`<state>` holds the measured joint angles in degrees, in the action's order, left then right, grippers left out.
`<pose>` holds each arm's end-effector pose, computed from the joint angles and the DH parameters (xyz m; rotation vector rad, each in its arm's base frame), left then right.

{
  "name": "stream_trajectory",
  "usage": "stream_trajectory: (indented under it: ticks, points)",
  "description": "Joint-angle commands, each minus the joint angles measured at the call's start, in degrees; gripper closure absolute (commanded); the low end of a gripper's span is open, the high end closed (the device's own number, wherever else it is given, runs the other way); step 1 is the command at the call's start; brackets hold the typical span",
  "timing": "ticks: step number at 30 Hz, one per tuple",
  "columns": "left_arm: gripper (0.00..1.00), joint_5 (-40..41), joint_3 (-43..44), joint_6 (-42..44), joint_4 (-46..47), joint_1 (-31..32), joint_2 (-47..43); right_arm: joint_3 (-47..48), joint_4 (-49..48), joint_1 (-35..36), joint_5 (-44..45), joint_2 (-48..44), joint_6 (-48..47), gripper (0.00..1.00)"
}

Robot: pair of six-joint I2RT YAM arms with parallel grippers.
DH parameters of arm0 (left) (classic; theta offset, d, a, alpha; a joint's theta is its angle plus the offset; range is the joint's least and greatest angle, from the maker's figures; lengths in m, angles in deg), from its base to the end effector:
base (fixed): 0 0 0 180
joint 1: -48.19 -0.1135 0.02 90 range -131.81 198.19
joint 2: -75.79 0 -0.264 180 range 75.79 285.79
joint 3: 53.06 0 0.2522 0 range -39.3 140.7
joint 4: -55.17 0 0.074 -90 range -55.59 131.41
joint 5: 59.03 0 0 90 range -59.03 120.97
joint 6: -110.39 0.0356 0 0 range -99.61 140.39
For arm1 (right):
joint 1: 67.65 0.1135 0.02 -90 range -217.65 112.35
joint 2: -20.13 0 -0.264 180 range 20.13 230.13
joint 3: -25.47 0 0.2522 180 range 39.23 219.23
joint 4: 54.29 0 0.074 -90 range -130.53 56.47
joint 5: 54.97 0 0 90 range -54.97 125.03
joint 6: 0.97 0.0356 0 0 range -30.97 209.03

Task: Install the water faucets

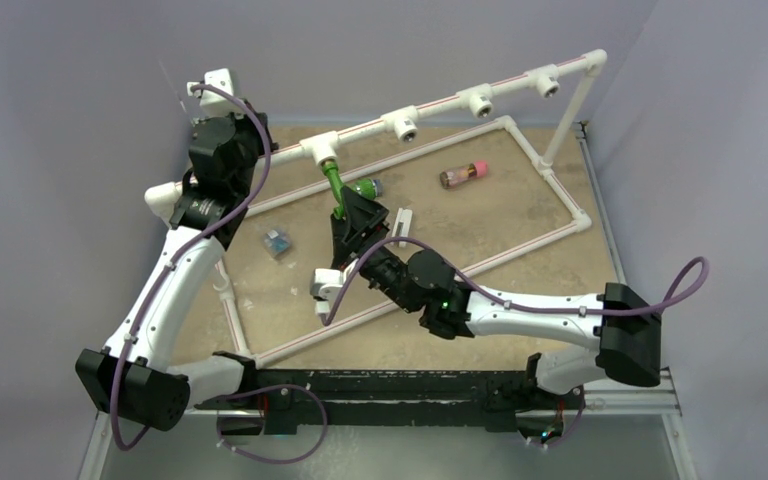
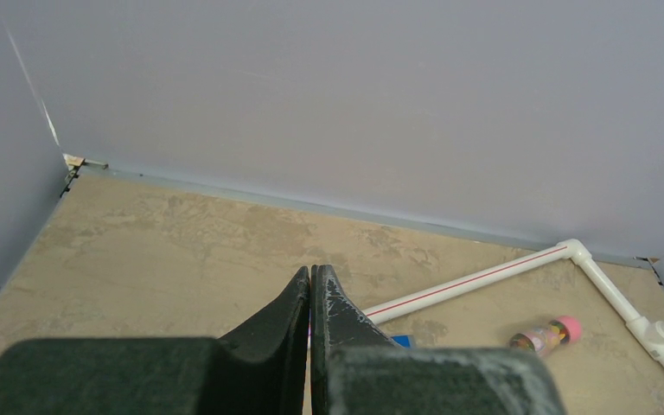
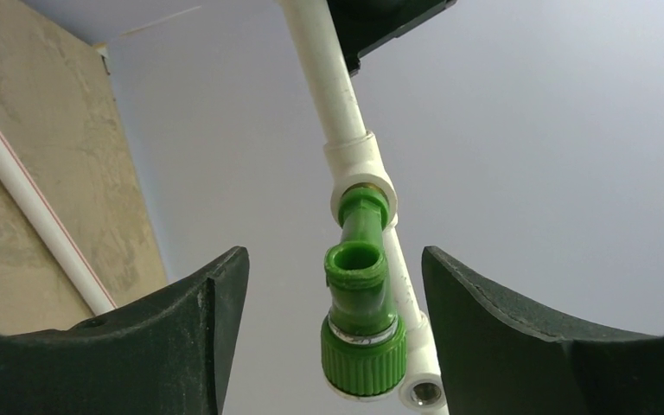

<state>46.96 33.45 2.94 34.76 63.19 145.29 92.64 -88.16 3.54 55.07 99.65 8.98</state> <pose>0.2699 -0.0622 0.4281 -0.2487 1.6128 -0.2078 0.1142 0.2974 0.3586 -1.0730 0.5931 -0.3437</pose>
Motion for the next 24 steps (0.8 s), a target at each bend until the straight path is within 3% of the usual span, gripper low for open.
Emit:
stream_trajectory:
  ticks: [1, 14, 20, 24]
  points:
    - [1.00, -0.8, -4.6, -0.2, -13.6, -0.5, 2.7, 4.4, -6.2, -1.0, 1.8, 1.4, -1.0, 0.27]
    - [1.00, -1.1, -5.0, -0.4, -13.5, -0.5, 2.4, 4.5, -10.8, -1.8, 4.7, 4.0, 3.8, 0.61]
    - [1.00, -1.0, -5.0, -0.4, -13.5, -0.5, 2.3, 4.5, -12.4, -1.9, 6.2, 4.6, 8.0, 0.99]
    - [1.00, -1.0, -5.0, -0.5, -13.5, -0.5, 2.4, 4.6, -15.4, -1.9, 7.8, 5.3, 12.0, 1.00]
